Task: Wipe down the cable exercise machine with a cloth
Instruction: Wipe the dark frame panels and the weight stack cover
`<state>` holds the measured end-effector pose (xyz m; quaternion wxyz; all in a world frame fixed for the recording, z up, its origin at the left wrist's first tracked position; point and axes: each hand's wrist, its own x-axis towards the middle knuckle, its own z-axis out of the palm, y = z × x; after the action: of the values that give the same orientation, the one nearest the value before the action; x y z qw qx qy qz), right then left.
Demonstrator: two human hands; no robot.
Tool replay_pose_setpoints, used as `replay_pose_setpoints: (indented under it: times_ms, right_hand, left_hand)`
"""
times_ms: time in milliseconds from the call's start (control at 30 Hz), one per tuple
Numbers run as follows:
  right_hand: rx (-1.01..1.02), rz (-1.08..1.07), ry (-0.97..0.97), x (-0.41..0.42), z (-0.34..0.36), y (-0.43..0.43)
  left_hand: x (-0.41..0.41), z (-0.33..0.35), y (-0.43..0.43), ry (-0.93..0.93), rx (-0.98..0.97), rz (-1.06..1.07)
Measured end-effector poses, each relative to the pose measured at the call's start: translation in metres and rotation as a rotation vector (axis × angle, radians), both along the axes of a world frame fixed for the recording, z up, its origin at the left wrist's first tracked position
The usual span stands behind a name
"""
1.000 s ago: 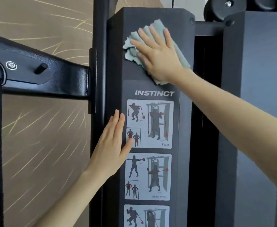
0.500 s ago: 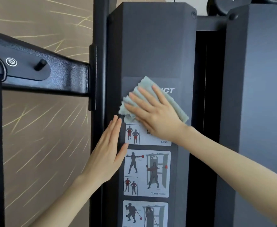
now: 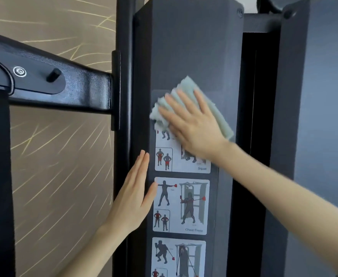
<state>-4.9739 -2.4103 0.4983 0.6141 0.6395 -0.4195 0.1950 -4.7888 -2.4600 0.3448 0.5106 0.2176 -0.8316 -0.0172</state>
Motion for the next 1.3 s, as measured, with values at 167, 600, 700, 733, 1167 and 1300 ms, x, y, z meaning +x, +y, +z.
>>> replay_pose_setpoints:
  times_ms: [167,600,700,733,1167,1300]
  right_hand:
    - [0.204,-0.056,0.13,0.001,-0.101,0.01]
    - [0.026,-0.06,-0.046,-0.007,-0.036,0.012]
    - [0.083,-0.038,-0.031,-0.009,-0.097,0.015]
    - [0.104,-0.035,-0.023,-0.011,-0.115,0.017]
    - [-0.053,-0.045,-0.026,-0.007,-0.026,0.007]
    - [0.081,-0.004,0.064,-0.001,-0.095,0.002]
  left_hand:
    - [0.0,-0.024,0.004,-0.011,0.037,0.017]
    - [0.004,-0.06,0.01,-0.066,0.092,0.034]
    - [0.004,-0.073,0.01,-0.074,0.093,0.046]
    - [0.004,-0.078,0.01,-0.076,0.097,0.046]
    - [-0.007,-0.114,0.027,-0.015,0.194,0.107]
    - [-0.012,-0.133,0.036,0.044,0.211,0.093]
